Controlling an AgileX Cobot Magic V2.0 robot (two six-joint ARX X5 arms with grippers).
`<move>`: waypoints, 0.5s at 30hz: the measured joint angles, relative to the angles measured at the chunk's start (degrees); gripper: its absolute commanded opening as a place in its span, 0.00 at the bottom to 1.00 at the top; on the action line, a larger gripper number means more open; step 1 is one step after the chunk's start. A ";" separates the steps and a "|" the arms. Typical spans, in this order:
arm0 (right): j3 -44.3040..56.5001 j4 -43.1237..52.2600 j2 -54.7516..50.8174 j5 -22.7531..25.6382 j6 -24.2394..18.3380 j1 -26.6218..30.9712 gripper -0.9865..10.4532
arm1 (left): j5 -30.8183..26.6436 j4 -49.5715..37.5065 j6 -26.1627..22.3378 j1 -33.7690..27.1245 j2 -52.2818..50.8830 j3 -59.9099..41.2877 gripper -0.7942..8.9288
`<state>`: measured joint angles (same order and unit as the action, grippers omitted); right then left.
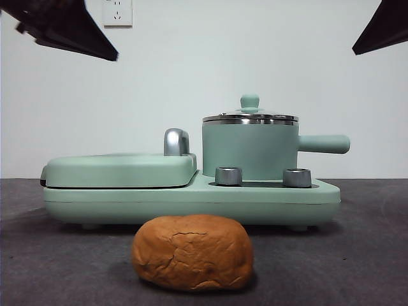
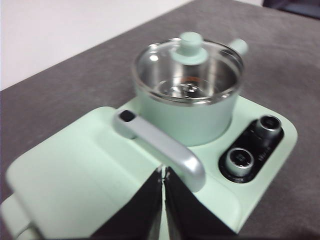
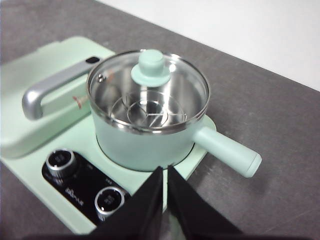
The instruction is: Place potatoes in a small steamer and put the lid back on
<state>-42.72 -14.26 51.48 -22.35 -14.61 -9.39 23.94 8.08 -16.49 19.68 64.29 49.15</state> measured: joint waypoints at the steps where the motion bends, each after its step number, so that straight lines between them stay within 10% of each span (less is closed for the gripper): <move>1: 0.00 -0.22 0.11 0.00 -0.76 -0.13 0.18 | 0.00 -0.02 -0.50 0.48 0.26 0.00 0.25; 15: 0.00 -1.81 0.13 0.17 -3.78 -0.48 0.28 | -0.09 -11.50 -1.95 5.29 3.02 0.24 0.37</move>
<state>-42.72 -16.08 51.62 -22.17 -18.39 -9.87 23.86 -3.42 -18.44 24.97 67.31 49.39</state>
